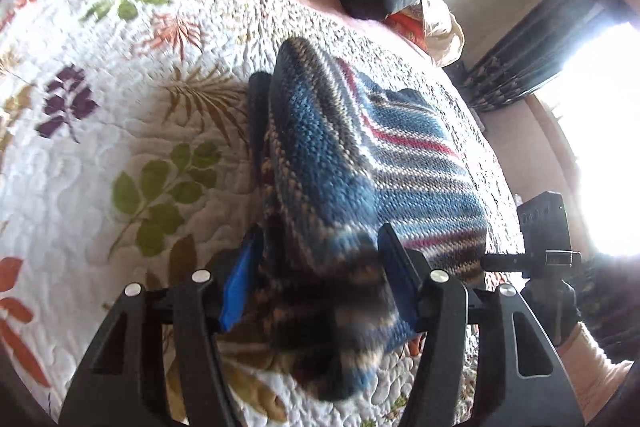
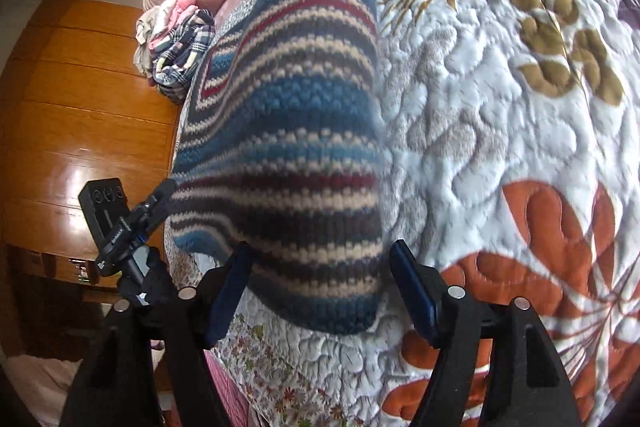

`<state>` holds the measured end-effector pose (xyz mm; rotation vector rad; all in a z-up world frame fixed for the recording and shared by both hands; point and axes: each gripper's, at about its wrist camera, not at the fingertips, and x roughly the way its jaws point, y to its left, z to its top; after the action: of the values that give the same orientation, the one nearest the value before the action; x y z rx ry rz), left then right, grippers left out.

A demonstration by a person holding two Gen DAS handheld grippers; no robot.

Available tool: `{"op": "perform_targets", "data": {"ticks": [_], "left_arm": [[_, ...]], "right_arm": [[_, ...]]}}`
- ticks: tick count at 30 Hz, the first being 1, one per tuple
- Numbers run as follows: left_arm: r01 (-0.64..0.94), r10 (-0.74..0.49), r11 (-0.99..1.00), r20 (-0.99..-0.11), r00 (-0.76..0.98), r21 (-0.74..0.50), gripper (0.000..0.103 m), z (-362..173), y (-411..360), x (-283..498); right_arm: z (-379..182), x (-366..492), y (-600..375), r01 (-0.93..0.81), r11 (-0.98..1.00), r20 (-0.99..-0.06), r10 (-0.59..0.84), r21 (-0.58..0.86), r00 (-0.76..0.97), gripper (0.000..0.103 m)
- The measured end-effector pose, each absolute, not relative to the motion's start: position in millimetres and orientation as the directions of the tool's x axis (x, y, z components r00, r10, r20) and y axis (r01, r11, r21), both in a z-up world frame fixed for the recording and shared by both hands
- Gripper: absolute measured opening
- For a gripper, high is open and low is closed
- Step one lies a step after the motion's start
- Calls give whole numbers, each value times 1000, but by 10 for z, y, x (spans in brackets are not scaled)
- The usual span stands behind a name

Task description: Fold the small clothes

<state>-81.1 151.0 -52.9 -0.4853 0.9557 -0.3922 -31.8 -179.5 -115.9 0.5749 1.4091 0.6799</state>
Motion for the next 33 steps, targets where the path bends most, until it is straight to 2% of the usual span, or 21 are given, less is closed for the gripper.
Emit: {"op": "perform_targets", "data": {"ticks": [2,7,12,18,20,23,25,28,33], "left_arm": [[128,-510,838,-677,531,-531,58,-416,1429,-925],[156,-455,884,-733,506,-441,58,-437,1232,-975],[99,-449,885,-780,436,-455,56,-776,1323,-968],[53,-474,865,-776,417,-500,59,-969,1428,-992],[42,-472,864,-777,417,-502,60,-953,1435,-1009],[28,-450,875,-790,417,-483,61,-876,1433,-1036],[23,-433,884,-799,417,-467,62,-815,1428,-1074],[3,-402,898,-817,413,-441,63,-721,1398,-1158],[-22,-348,919,-838,421,-393,68,-540,1335,-1366]], "right_arm": [[-1192,-391,-1795,-90,696,-696,717,712,36,59],[-1133,-413,-1774,-106,725,-722,688,681,69,46],[-1178,-388,-1746,-85,735,-732,678,673,68,44],[-1264,-374,-1707,-63,741,-738,671,668,72,44],[-1236,-397,-1733,-67,745,-741,667,664,77,48],[-1083,-444,-1668,-96,787,-778,617,610,116,61],[-943,-497,-1606,-127,823,-807,568,554,159,76],[-770,-587,-1544,-154,856,-833,516,493,200,85],[-523,-768,-1355,-204,927,-895,361,314,262,88]]}}
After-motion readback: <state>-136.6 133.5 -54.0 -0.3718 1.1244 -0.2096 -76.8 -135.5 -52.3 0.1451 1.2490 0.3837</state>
